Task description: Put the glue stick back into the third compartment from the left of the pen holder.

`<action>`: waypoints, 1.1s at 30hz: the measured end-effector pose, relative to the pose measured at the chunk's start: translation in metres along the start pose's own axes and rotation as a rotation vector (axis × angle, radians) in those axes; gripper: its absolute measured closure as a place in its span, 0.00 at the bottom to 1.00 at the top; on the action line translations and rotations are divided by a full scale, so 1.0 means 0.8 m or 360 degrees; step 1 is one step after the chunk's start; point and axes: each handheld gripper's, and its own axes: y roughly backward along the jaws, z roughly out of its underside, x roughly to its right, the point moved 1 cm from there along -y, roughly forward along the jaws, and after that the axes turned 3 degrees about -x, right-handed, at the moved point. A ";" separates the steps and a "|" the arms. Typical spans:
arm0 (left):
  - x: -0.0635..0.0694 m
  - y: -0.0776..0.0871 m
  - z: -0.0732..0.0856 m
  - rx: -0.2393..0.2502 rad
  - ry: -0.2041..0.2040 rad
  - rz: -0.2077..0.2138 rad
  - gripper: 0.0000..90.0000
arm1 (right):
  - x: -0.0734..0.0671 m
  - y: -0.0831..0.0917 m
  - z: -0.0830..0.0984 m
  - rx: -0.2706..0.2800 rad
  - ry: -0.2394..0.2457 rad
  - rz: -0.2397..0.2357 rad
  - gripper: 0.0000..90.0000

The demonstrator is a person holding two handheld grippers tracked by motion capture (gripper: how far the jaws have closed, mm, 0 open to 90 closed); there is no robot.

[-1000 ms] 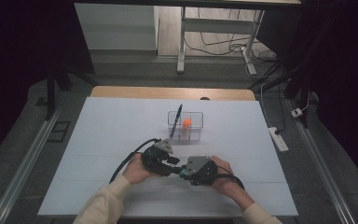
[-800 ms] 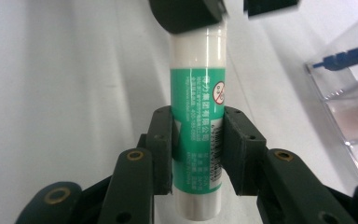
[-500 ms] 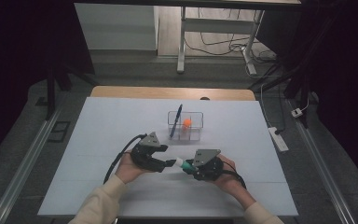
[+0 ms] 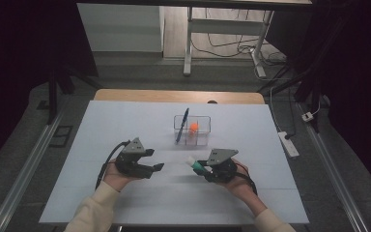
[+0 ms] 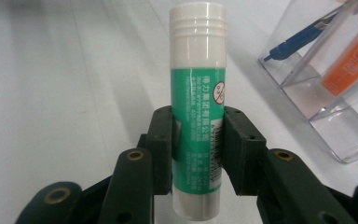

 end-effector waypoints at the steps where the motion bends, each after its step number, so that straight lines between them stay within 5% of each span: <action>1: 0.000 0.001 0.002 -0.0003 0.0004 -0.0007 0.35 | 0.001 0.001 0.000 0.0003 -0.0011 0.0001 0.73; 19: -0.020 0.040 0.061 0.0003 0.0154 -0.0132 0.34 | 0.011 0.010 0.006 0.0067 -0.0117 0.0039 0.73; 33: -0.029 0.053 0.087 -0.0014 0.0214 -0.0191 0.33 | 0.015 0.012 0.009 0.0081 -0.0135 0.0068 0.73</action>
